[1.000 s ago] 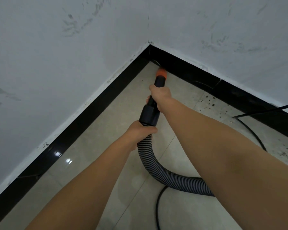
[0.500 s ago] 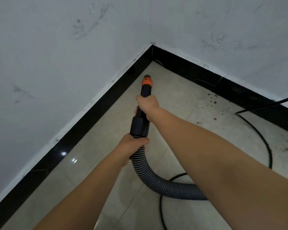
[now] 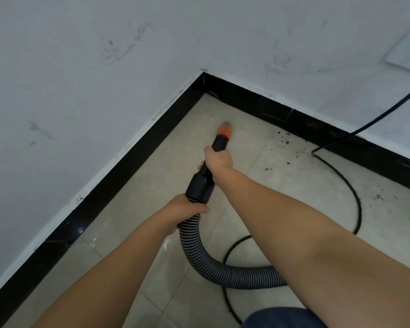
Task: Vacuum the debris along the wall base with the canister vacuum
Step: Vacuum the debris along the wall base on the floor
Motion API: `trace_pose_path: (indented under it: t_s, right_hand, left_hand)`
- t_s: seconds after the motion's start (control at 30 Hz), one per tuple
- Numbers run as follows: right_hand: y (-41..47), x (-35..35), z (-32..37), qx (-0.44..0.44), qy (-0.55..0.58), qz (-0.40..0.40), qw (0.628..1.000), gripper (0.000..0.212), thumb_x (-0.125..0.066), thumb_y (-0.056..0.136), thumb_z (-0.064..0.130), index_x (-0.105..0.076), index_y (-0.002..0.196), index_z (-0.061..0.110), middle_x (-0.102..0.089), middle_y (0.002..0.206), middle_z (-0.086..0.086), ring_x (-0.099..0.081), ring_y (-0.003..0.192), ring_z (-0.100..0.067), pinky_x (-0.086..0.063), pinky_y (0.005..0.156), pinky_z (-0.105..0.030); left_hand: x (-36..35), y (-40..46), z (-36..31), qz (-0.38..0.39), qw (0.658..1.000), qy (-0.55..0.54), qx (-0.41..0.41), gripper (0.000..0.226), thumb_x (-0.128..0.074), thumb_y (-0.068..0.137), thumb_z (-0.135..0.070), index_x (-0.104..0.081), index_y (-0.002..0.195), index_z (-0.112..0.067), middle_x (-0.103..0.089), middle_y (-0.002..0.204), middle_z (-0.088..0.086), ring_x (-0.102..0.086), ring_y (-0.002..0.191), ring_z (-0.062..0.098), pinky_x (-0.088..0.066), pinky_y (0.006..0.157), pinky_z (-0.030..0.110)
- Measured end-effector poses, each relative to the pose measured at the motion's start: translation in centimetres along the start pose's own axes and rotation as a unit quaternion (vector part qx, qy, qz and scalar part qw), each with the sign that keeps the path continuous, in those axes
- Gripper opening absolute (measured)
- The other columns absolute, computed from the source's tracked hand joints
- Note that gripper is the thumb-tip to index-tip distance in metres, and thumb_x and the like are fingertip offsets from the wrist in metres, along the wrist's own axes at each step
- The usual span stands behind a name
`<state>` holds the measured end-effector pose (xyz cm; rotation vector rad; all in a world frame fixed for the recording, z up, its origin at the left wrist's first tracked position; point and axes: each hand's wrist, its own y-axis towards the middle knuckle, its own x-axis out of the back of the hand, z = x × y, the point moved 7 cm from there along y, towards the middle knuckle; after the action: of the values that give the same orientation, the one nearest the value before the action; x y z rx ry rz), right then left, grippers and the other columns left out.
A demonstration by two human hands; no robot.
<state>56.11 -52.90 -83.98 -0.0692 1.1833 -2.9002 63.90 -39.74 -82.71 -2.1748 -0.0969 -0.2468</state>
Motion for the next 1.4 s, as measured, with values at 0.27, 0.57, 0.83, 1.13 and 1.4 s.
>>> trace_pose_path:
  t_s: [0.27,0.57,0.83,1.13,1.4]
  right_hand:
    - [1.0,7.6,0.6,-0.005,0.074,-0.086,0.994,0.032,-0.054,0.093,0.023,-0.049,0.118,0.003,-0.059,0.072,-0.012,-0.058,0.049,-0.02,-0.052,0.051,-0.03]
    - [0.0,11.0,0.3,-0.03,0.081,-0.121,0.989,0.031,-0.054,0.093,0.019,-0.047,0.118,0.002,-0.057,0.073,-0.012,-0.058,0.051,-0.021,-0.045,0.042,-0.023]
    - [-2.4,8.0,0.2,-0.051,-0.012,-0.085,0.995,0.028,-0.053,0.095,0.02,-0.044,0.116,0.003,-0.058,0.072,-0.012,-0.058,0.049,-0.021,-0.048,0.045,-0.026]
    - [-7.8,4.7,-5.4,-0.053,0.056,-0.147,0.986,0.035,-0.053,0.092,0.022,-0.044,0.122,0.007,-0.065,0.105,-0.018,-0.059,0.049,-0.019,-0.046,0.043,-0.024]
    - [-9.3,7.3,-8.1,-0.064,0.131,-0.212,0.966,0.032,-0.053,0.09,0.022,-0.046,0.118,0.009,-0.066,0.104,-0.018,-0.059,0.048,-0.018,-0.046,0.042,-0.023]
  left_hand:
    - [-4.8,1.0,-3.5,0.069,0.994,0.085,-0.029,0.016,-0.069,0.082,-0.012,-0.058,0.094,-0.011,-0.06,0.074,0.006,-0.057,0.065,0.016,-0.046,0.057,0.024]
    - [-7.1,0.5,-4.0,0.112,0.989,0.097,-0.026,0.018,-0.069,0.082,-0.014,-0.059,0.097,-0.01,-0.06,0.079,0.006,-0.058,0.069,0.017,-0.047,0.058,0.025]
    - [-6.2,-1.0,-0.7,0.113,0.993,0.02,0.012,0.018,-0.068,0.083,-0.015,-0.059,0.097,-0.007,-0.059,0.074,0.006,-0.058,0.067,0.018,-0.048,0.061,0.027]
    - [-1.6,-4.1,4.7,0.141,0.985,0.088,0.042,0.023,-0.069,0.082,-0.011,-0.059,0.102,-0.006,-0.059,0.074,0.007,-0.057,0.069,0.019,-0.048,0.07,0.032]
    - [-2.6,-4.8,5.0,0.158,0.976,0.147,0.015,0.021,-0.068,0.081,-0.007,-0.058,0.1,-0.008,-0.059,0.077,0.007,-0.057,0.068,0.018,-0.047,0.058,0.026]
